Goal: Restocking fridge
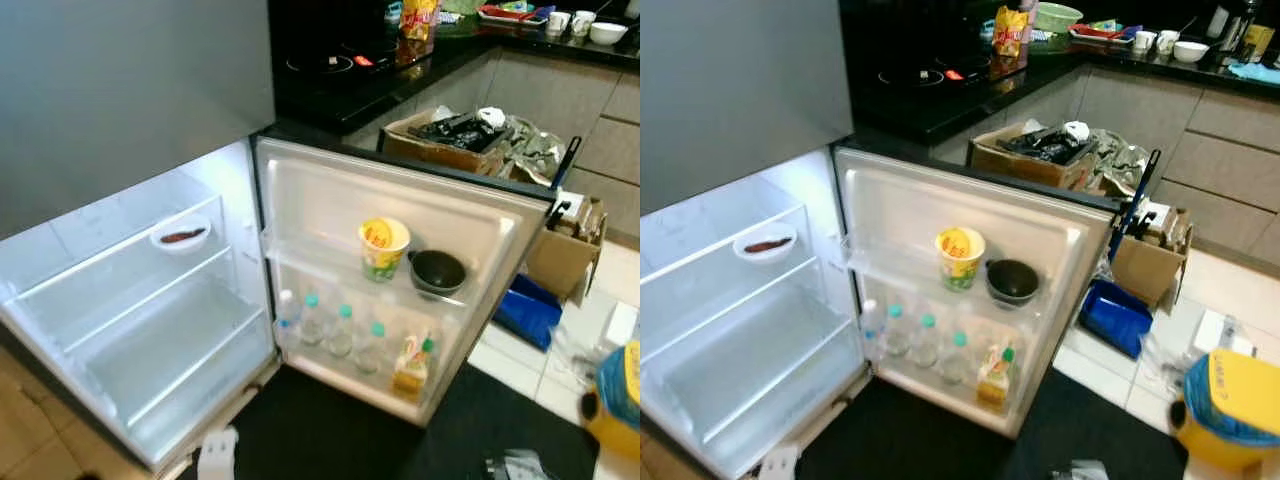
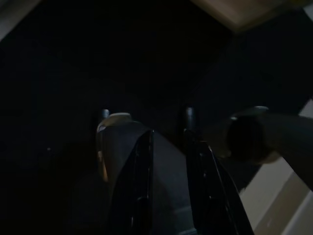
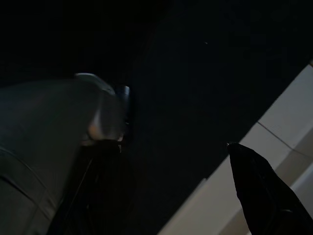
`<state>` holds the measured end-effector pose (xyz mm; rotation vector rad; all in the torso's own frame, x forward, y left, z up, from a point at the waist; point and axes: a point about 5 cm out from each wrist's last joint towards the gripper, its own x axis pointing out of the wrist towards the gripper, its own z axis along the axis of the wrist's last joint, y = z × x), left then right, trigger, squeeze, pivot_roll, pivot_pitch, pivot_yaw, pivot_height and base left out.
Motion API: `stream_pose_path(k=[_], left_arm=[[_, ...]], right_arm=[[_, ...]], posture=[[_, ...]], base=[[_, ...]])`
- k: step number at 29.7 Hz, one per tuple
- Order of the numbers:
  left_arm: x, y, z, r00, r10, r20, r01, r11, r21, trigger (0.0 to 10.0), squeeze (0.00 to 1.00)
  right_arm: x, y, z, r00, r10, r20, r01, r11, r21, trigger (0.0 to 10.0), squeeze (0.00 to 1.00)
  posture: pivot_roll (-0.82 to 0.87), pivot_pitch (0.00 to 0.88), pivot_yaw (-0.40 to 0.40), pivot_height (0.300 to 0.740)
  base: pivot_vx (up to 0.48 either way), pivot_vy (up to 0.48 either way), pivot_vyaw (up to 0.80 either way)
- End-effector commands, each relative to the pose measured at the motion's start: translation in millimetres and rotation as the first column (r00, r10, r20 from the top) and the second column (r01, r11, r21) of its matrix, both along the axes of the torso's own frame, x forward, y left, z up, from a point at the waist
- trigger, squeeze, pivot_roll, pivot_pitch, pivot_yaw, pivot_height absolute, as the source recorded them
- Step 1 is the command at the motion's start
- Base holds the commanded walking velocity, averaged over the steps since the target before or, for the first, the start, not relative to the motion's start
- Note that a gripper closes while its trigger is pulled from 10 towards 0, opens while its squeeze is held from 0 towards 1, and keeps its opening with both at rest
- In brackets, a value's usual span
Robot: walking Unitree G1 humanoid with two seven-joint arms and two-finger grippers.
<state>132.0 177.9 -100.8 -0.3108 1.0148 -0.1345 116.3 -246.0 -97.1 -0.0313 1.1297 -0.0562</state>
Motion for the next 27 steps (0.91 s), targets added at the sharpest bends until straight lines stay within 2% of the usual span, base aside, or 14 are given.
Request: stream_pose_path(k=[1,16,19,27], left_arm=[[-1.2,-2.9,-0.8,1.000,-0.010,-0.011,0.009,1.000,-0.009,10.0,0.00],[-0.4,-2.4,-0.5,1.000,-0.012,-0.011,0.012,1.000,-0.010,10.0,0.00],[-0.6,-2.8,-0.6,1.000,-0.011,-0.011,0.011,1.000,-0.010,10.0,0.00],[-3.8,-7.5,-2.3,0.999,-0.025,-0.027,0.025,1.000,-0.013,10.0,0.00]], right_arm=[[-0.2,-3.2,0.9,1.000,0.000,0.001,0.000,1.000,-0.009,10.0,0.00],[2.0,-6.7,3.4,0.999,0.003,0.034,-0.004,1.000,0.003,10.0,0.00],[2.7,-7.9,4.4,0.999,0.009,0.046,-0.010,1.000,0.016,10.0,0.00],[5.8,-11.8,6.9,0.998,0.005,0.065,-0.006,1.000,0.013,10.0,0.00]], posture=[[-0.07,0.009,-0.021,0.740],[-0.07,0.015,-0.016,0.740],[-0.07,0.019,-0.018,0.740],[-0.07,0.020,-0.024,0.740]], base=[[0.000,-0.424,0.00],[0.000,-0.433,0.00],[0.000,-0.396,0.73],[0.000,0.000,0.73]])
